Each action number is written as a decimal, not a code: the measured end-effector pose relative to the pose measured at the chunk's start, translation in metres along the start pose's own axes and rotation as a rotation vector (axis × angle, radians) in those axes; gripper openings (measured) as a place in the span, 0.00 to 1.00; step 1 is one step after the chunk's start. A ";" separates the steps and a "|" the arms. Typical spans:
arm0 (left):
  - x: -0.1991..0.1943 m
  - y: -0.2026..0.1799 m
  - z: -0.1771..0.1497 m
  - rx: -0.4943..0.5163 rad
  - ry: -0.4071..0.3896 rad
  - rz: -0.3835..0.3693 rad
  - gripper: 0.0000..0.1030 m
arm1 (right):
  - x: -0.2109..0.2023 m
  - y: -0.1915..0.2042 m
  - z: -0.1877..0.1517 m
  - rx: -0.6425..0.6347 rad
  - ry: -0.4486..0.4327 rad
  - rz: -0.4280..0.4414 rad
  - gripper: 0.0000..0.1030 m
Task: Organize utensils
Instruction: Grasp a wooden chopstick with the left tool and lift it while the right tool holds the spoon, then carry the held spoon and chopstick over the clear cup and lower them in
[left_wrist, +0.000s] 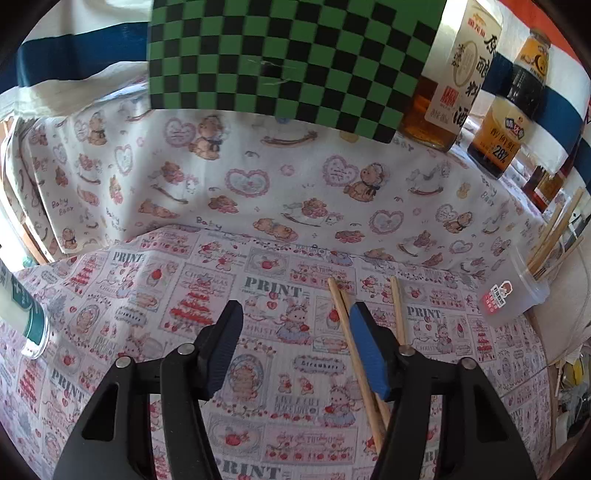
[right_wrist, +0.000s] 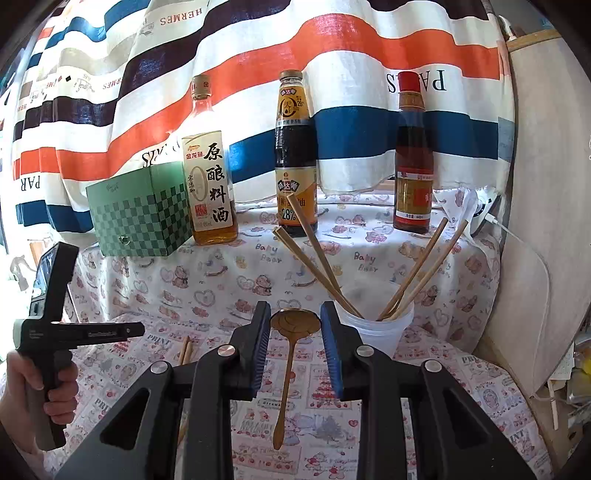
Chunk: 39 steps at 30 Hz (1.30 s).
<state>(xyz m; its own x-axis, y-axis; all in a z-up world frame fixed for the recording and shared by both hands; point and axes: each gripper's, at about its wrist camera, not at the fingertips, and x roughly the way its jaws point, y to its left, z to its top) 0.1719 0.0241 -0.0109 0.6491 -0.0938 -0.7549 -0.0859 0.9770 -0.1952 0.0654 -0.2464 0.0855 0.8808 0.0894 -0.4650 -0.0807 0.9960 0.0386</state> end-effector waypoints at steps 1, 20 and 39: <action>0.006 -0.006 0.004 0.005 0.011 0.010 0.49 | 0.000 -0.001 0.000 0.002 -0.002 0.000 0.29; 0.107 -0.047 0.035 -0.070 0.226 0.042 0.05 | -0.002 -0.001 0.001 0.005 0.011 0.040 0.29; 0.033 -0.050 0.046 0.028 0.038 -0.083 0.06 | 0.001 -0.008 0.001 0.026 0.010 0.024 0.29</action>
<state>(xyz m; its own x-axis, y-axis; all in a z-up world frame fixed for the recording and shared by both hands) 0.2325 -0.0195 0.0027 0.6239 -0.1816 -0.7601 -0.0113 0.9704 -0.2410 0.0671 -0.2546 0.0855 0.8740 0.1132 -0.4726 -0.0894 0.9933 0.0726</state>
